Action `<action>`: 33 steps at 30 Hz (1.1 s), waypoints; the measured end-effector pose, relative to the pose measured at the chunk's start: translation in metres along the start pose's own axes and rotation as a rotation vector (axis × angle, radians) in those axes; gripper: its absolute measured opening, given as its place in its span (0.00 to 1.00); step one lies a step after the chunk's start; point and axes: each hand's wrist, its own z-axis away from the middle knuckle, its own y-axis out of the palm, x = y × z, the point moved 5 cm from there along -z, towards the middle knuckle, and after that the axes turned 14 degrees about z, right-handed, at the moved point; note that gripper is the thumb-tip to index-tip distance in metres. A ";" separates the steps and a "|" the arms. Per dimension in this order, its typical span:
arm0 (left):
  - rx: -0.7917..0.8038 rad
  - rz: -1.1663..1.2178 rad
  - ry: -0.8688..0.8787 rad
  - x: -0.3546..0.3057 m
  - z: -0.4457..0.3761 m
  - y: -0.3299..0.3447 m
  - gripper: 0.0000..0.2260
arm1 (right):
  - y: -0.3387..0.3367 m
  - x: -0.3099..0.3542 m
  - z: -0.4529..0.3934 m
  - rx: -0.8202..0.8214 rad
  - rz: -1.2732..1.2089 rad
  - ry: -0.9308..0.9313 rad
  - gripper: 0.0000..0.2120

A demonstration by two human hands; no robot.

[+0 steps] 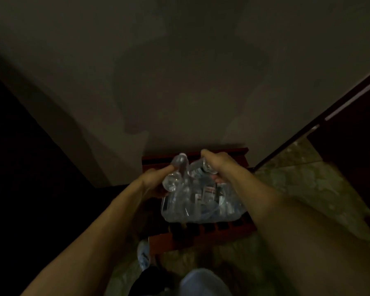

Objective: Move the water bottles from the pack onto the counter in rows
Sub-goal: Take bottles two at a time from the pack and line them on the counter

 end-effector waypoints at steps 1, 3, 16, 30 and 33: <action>-0.002 0.035 0.042 -0.001 0.010 0.003 0.20 | -0.001 0.000 0.006 0.004 -0.095 -0.006 0.26; -0.006 0.066 0.135 -0.005 0.030 0.007 0.14 | -0.003 -0.001 0.027 0.030 -0.302 -0.020 0.19; 0.122 0.014 0.766 -0.094 0.225 0.024 0.11 | -0.021 0.060 0.181 0.304 -1.064 -0.655 0.11; 0.152 -0.111 1.108 -0.183 0.387 -0.057 0.18 | -0.007 0.182 0.346 0.286 -0.958 -1.139 0.28; 0.119 -0.180 1.122 -0.194 0.413 -0.102 0.09 | 0.015 0.213 0.373 0.146 -0.850 -1.190 0.29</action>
